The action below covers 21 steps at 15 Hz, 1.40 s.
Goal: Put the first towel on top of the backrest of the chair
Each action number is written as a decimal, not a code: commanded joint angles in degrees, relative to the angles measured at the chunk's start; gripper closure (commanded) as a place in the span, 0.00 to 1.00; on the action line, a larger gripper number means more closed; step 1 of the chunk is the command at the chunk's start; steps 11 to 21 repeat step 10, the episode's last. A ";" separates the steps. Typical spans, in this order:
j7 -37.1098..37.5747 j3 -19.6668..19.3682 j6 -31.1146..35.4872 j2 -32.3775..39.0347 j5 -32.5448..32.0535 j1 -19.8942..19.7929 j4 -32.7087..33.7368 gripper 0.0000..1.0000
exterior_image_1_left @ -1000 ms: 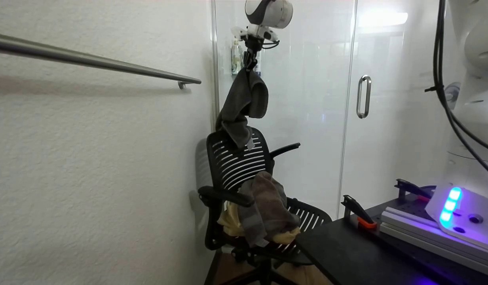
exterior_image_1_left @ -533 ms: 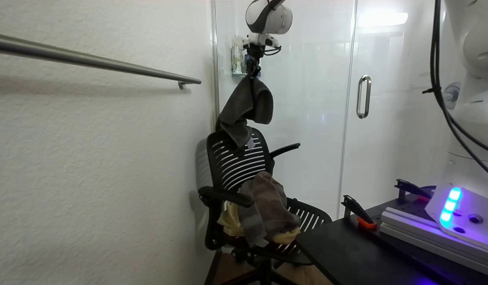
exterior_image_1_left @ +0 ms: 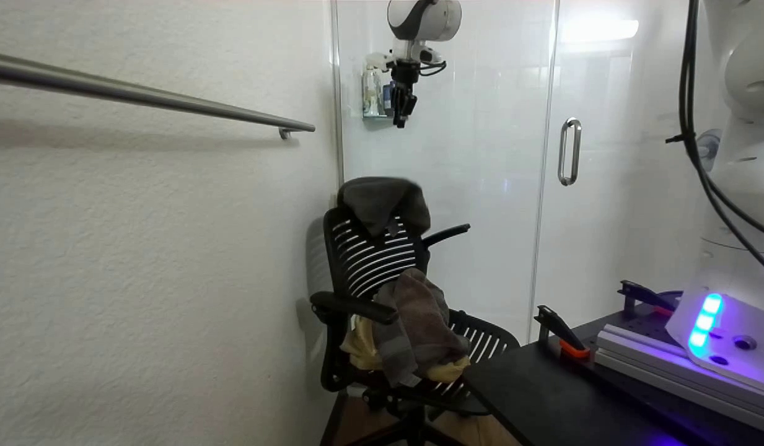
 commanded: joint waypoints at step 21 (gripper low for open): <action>0.77 2.09 0.39 0.13 -1.32 -1.38 0.23 0.23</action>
